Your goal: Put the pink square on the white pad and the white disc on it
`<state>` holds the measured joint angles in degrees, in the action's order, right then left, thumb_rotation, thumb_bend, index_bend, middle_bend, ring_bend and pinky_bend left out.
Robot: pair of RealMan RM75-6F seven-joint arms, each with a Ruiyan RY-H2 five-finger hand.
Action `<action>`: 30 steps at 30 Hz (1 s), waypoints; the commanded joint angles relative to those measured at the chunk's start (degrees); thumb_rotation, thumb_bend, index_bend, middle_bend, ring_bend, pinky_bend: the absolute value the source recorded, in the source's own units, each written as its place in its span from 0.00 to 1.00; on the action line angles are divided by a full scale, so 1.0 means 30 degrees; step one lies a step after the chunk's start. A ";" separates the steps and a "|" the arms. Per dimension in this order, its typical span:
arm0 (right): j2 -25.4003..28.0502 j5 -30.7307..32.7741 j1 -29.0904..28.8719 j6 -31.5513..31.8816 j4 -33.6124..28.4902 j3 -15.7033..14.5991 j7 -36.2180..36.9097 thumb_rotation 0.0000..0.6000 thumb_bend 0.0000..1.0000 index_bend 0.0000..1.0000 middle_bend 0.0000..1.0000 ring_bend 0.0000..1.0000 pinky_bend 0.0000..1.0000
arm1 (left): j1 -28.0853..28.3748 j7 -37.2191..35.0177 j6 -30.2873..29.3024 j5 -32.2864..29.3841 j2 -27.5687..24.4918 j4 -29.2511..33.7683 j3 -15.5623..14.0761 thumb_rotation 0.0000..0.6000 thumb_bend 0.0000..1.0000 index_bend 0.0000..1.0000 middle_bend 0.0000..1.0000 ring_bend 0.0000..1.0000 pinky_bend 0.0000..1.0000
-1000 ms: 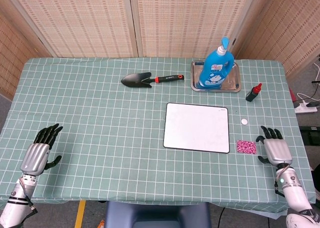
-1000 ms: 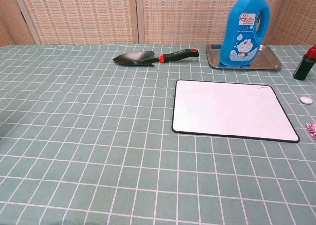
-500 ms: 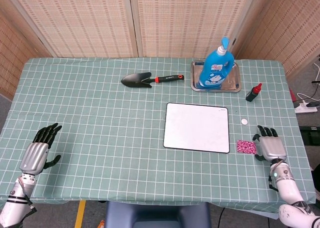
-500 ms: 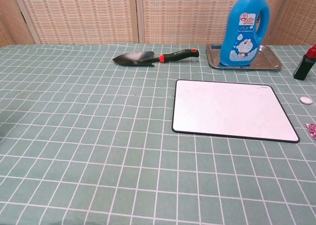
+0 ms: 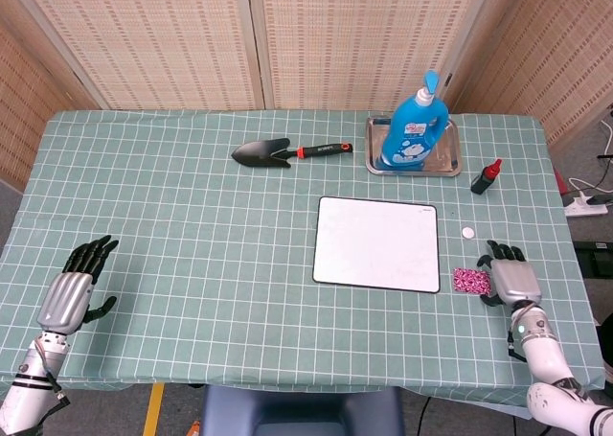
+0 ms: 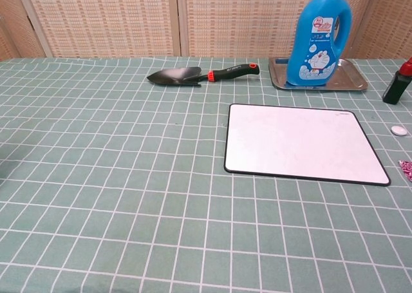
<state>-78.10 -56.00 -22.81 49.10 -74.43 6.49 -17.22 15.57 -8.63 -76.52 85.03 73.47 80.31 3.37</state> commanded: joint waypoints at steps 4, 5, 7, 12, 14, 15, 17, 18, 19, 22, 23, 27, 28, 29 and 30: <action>-0.0293 0.0593 -0.0251 -0.0182 0.0222 -0.0025 -0.0264 1.00 0.23 0.32 0.00 0.00 0.00 | 0.0013 -0.0049 0.0029 0.0011 -0.0019 0.0010 -0.0014 1.00 0.23 0.00 0.00 0.00 0.00; -0.0320 0.0662 -0.0282 -0.0204 0.0231 -0.0048 -0.0312 1.00 0.23 0.32 0.00 0.00 0.00 | 0.0017 -0.0046 0.0039 0.0011 -0.0021 0.0012 -0.0018 1.00 0.23 0.00 0.00 0.00 0.00; -0.0392 0.0763 -0.0329 -0.0185 0.0234 -0.0095 -0.0386 1.00 0.23 0.32 0.00 0.00 0.00 | 0.0022 -0.0054 0.0061 -0.0003 -0.0032 0.0022 -0.0020 1.00 0.23 0.00 0.00 0.00 0.00; -0.0435 0.0922 -0.0404 -0.0169 0.0178 -0.0164 -0.0393 1.00 0.23 0.32 0.00 0.00 0.00 | 0.0033 -0.0057 0.0084 0.0017 -0.0043 0.0019 -0.0041 1.00 0.23 0.00 0.00 0.00 0.00; -0.0472 0.1014 -0.0446 -0.0175 0.0224 -0.0205 -0.0446 1.00 0.23 0.32 0.00 0.00 0.00 | 0.0034 -0.0072 0.0088 0.0024 -0.0053 0.0028 -0.0050 1.00 0.23 0.00 0.00 0.00 0.00; -0.0498 0.1053 -0.0462 -0.0170 0.0260 -0.0222 -0.0473 1.00 0.23 0.32 0.00 0.00 0.00 | 0.0034 -0.0080 0.0086 0.0021 -0.0051 0.0032 -0.0047 1.00 0.23 0.00 0.00 0.00 0.00; -0.0564 0.1134 -0.0497 -0.0136 0.0336 -0.0256 -0.0541 1.00 0.23 0.33 0.00 0.00 0.00 | 0.0035 -0.0103 0.0108 0.0004 -0.0055 0.0036 -0.0051 1.00 0.23 0.00 0.00 0.00 0.00; -0.0585 0.1166 -0.0512 -0.0117 0.0359 -0.0268 -0.0572 1.00 0.23 0.33 0.00 0.00 0.00 | 0.0040 -0.0116 0.0125 -0.0005 -0.0056 0.0034 -0.0050 1.00 0.23 0.00 0.00 0.00 0.00; -0.0613 0.1211 -0.0528 -0.0100 0.0384 -0.0289 -0.0611 1.00 0.23 0.34 0.00 0.00 0.00 | 0.0046 -0.0169 0.0160 -0.0012 -0.0064 0.0050 -0.0060 1.00 0.23 0.00 0.00 0.00 0.00; -0.0710 0.1333 -0.0580 -0.0091 0.0486 -0.0325 -0.0688 1.00 0.23 0.36 0.00 0.00 0.00 | 0.0060 -0.0292 0.0224 -0.0029 -0.0112 0.0087 -0.0069 1.00 0.23 0.00 0.00 0.00 0.00; -0.0746 0.1371 -0.0598 -0.0083 0.0528 -0.0332 -0.0718 1.00 0.23 0.36 0.00 0.00 0.00 | 0.0062 -0.0305 0.0232 -0.0034 -0.0121 0.0092 -0.0069 1.00 0.23 0.00 0.00 0.00 0.00; -0.0834 0.1482 -0.0652 -0.0067 0.0592 -0.0371 -0.0784 1.00 0.23 0.39 0.00 0.00 0.00 | 0.0066 -0.0358 0.0254 -0.0032 -0.0130 0.0088 -0.0080 1.00 0.23 0.00 0.00 0.00 0.00; -0.0854 0.1492 -0.0656 -0.0030 0.0600 -0.0375 -0.0782 1.00 0.23 0.40 0.00 0.00 0.00 | 0.0068 -0.0370 0.0259 -0.0033 -0.0127 0.0083 -0.0080 1.00 0.23 0.00 0.00 0.00 0.00; -0.0866 0.1496 -0.0654 0.0016 0.0605 -0.0371 -0.0775 1.00 0.23 0.41 0.00 0.00 0.00 | 0.0069 -0.0374 0.0261 -0.0033 -0.0128 0.0082 -0.0081 1.00 0.23 0.00 0.00 0.00 0.00; -0.0868 0.1495 -0.0652 0.0052 0.0596 -0.0366 -0.0758 1.00 0.23 0.41 0.00 0.00 0.00 | 0.0072 -0.0375 0.0260 -0.0031 -0.0129 0.0084 -0.0079 1.00 0.23 0.00 0.00 0.00 0.00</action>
<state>-80.69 -51.52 -24.77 49.24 -72.64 5.39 -19.51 15.79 -9.76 -75.74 84.94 73.09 80.56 3.14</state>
